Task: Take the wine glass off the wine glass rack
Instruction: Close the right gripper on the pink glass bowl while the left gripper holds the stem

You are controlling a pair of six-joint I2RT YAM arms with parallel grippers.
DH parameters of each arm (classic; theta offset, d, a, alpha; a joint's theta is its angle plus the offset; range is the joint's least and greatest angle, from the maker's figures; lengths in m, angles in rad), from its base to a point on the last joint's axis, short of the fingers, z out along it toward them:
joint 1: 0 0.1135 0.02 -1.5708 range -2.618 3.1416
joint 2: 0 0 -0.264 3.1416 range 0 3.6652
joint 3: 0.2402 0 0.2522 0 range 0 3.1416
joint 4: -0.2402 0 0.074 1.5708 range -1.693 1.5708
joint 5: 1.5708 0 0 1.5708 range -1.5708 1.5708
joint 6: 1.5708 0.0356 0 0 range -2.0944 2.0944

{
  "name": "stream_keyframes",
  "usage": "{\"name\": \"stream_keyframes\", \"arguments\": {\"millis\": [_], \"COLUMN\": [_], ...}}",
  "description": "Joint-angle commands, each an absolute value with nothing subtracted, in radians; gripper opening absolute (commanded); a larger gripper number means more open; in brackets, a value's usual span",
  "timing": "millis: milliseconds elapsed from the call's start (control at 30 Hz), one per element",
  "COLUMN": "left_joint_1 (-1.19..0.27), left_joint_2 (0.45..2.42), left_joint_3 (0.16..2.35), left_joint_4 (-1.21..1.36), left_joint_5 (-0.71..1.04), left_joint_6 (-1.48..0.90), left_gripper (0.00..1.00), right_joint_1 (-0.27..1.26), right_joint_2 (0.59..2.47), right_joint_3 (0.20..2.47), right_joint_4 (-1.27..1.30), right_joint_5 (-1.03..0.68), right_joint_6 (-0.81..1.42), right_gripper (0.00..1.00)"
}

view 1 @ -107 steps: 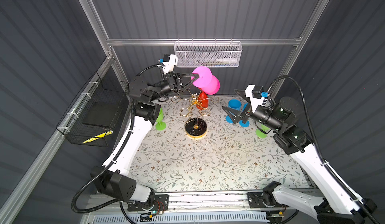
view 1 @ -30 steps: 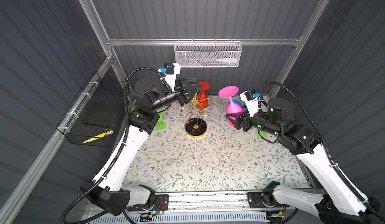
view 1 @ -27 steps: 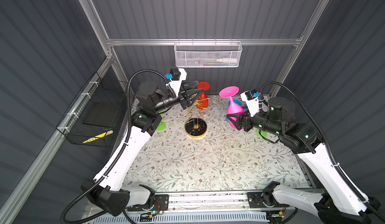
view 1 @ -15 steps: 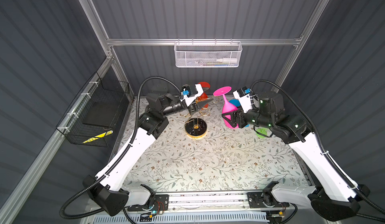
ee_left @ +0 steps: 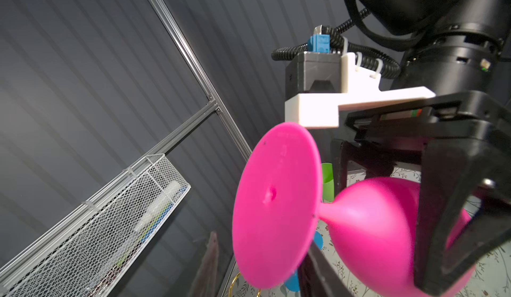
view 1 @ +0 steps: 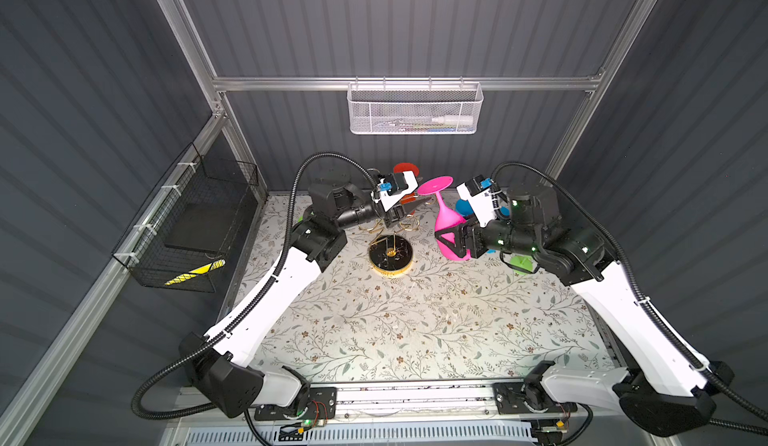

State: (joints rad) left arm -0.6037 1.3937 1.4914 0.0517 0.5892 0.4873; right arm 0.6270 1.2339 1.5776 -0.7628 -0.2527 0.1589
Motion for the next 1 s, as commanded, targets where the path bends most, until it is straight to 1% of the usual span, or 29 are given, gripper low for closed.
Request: {"name": "stream_keyframes", "arguments": {"millis": [0, 100, 167, 267, 400, 467, 667, 767, 833, 967], "left_joint_1": [-0.613, -0.615, -0.617, -0.618, -0.620, -0.620, -0.620, -0.620, -0.620, -0.620], "left_joint_2": [1.389, 1.388, 1.388, 1.388, 1.380, 1.373, 1.339, 1.305, 1.284, 1.262], "left_joint_3": [1.516, 1.517, 1.518, 1.516, 1.509, 1.502, 1.467, 1.424, 1.362, 1.324], "left_joint_4": [0.093, 0.094, 0.092, 0.086, 0.078, 0.080, 0.093, 0.156, 0.195, 0.211], "left_joint_5": [0.569, 0.574, 0.577, 0.578, 0.571, 0.566, 0.526, 0.435, 0.356, 0.185], "left_joint_6": [0.494, 0.494, 0.494, 0.494, 0.485, 0.480, 0.435, 0.334, 0.242, 0.034], "left_gripper": [0.46, 0.45, 0.41, 0.32, 0.09, 0.00, 0.00, 0.00, 0.00, 0.00], "right_joint_1": [0.635, 0.641, 0.646, 0.652, 0.654, 0.654, 0.648, 0.626, 0.597, 0.533], "right_joint_2": [1.243, 1.248, 1.250, 1.254, 1.248, 1.241, 1.180, 1.132, 1.075, 0.983], "right_joint_3": [1.596, 1.591, 1.589, 1.588, 1.581, 1.575, 1.530, 1.503, 1.471, 1.414], "right_joint_4": [-0.750, -0.749, -0.745, -0.741, -0.738, -0.730, -0.662, -0.613, -0.562, -0.465], "right_joint_5": [-0.272, -0.276, -0.280, -0.287, -0.288, -0.287, -0.265, -0.264, -0.292, -0.389], "right_joint_6": [0.181, 0.187, 0.190, 0.193, 0.199, 0.205, 0.231, 0.258, 0.277, 0.325], "right_gripper": [0.48, 0.48, 0.48, 0.50, 0.56, 0.61, 0.81, 0.92, 0.97, 0.99]}}
